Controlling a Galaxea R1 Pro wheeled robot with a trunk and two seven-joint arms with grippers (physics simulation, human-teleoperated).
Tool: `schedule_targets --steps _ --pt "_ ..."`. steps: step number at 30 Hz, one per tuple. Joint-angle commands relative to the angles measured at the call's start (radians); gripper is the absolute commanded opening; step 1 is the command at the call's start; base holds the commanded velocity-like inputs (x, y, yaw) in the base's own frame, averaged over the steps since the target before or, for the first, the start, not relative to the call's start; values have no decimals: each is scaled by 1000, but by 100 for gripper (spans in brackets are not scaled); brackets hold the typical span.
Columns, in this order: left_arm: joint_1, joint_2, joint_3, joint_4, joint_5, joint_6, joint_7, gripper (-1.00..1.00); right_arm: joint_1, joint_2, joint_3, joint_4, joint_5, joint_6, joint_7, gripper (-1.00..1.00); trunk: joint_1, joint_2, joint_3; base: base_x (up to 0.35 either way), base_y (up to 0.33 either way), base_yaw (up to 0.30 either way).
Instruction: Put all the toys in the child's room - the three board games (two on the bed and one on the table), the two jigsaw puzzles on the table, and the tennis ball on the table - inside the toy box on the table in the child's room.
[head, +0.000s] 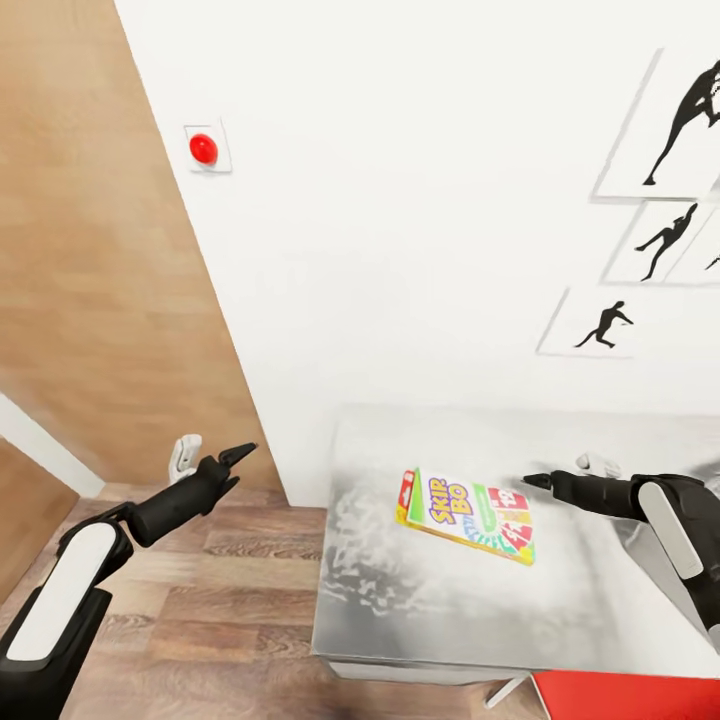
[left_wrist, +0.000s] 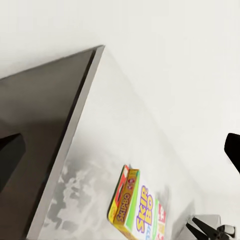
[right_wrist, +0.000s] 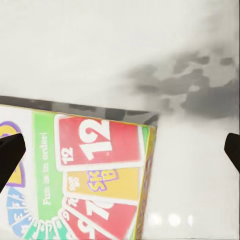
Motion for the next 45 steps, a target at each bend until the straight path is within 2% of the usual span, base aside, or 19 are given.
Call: schedule_targets --steps 1,11,18,30,31,33,38,45 --pt "1 0 1 -1 11 4 10 100 -1 0 -1 0 10 4 10 100 1 -2 -1 49 41 -222" --pt "20 2 6 12 11 2 14 100 -1 9 8 0 7 5 10 100 1 -2 5 19 16 -199" --pt "27 2 5 34 11 2 15 100 0 31 11 0 9 6 9 100 1 -2 6 3 2 -56" --pt "56 3 7 58 12 -4 15 100 1 44 17 2 10 7 11 100 1 -2 7 1 1 -16" --pt "81 6 11 74 12 -9 13 100 1 48 45 2 9 8 12 100 1 -2 7 0 0 -3" --pt "99 9 23 82 9 -13 11 100 1 51 74 4 8 11 13 100 1 -2 7 0 0 -2" --pt "120 11 48 89 -7 -15 7 100 1 53 107 13 6 14 13 100 1 -2 7 0 0 -1" --pt "132 11 68 93 -42 -16 5 100 -1 55 128 38 5 15 15 100 1 -2 7 0 0 0"
